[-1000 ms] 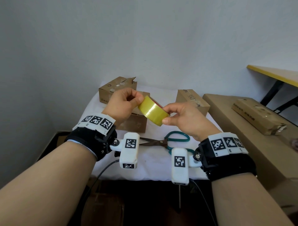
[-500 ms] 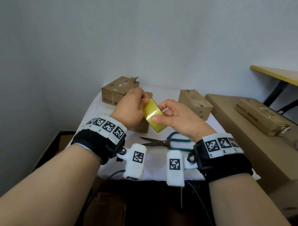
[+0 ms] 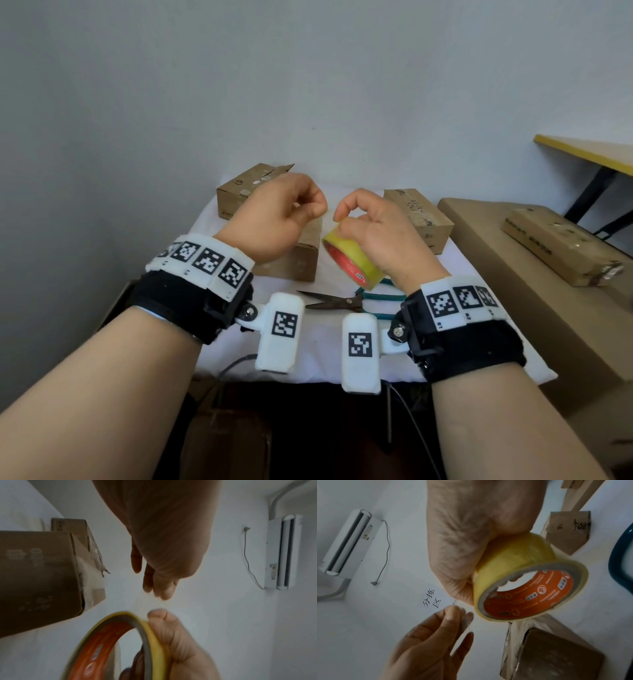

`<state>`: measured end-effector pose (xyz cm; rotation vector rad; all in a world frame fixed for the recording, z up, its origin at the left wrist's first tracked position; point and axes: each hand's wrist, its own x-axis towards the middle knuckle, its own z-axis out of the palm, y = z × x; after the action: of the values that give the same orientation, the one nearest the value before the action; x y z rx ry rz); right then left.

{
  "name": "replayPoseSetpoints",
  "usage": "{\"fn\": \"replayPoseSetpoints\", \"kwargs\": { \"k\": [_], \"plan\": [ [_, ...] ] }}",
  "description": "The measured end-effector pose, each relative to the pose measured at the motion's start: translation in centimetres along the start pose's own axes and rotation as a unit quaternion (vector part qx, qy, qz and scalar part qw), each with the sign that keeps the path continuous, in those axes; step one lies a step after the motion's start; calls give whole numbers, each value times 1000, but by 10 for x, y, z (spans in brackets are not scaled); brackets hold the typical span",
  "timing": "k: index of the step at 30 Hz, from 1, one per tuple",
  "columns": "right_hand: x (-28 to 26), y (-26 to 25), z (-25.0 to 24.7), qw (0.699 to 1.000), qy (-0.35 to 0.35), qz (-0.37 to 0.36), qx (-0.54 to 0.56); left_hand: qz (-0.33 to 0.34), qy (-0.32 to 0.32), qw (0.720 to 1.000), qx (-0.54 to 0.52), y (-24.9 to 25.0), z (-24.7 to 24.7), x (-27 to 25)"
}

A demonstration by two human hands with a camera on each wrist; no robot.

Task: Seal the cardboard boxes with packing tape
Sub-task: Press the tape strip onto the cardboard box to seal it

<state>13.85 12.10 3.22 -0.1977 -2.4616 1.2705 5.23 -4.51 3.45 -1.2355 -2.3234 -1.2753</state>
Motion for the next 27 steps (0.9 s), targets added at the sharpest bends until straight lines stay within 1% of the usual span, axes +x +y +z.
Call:
{"fn": "replayPoseSetpoints", "kwargs": {
  "k": [2, 4, 5, 7, 9, 11, 12, 16, 21, 24, 27],
  "plan": [
    [1, 1, -1, 999, 40, -1, 14, -30, 20, 997, -68, -3, -8, 1],
    [3, 6, -5, 997, 76, 7, 18, -94, 28, 982, -160, -10, -15, -1],
    [4, 7, -7, 996, 85, 11, 17, -126, 17, 972, -199, -15, -17, -2],
    [6, 8, -9, 996, 89, 15, 14, -175, -25, 953, -246, -19, -16, -6],
    [6, 5, -6, 997, 80, 13, 8, -199, -72, 943, -257, -17, -8, -9],
    [6, 2, 0, 998, 67, 8, 5, -202, -107, 939, -257, -13, 1, -11],
    [5, 1, 3, 998, 60, 8, 8, -197, -112, 939, -259, -11, 4, -11],
    [4, 0, 7, 999, 40, 18, 23, -201, -95, 933, -285, -11, 4, -12],
    [3, -1, 8, 999, 28, 15, 37, -210, -109, 922, -307, -10, 1, -12],
    [2, -2, 11, 999, 15, 16, 33, -217, -96, 919, -314, -12, -1, -10],
    [1, -5, 15, 999, -7, 9, 36, -219, -67, 930, -289, -11, -3, -8]
  ]
}}
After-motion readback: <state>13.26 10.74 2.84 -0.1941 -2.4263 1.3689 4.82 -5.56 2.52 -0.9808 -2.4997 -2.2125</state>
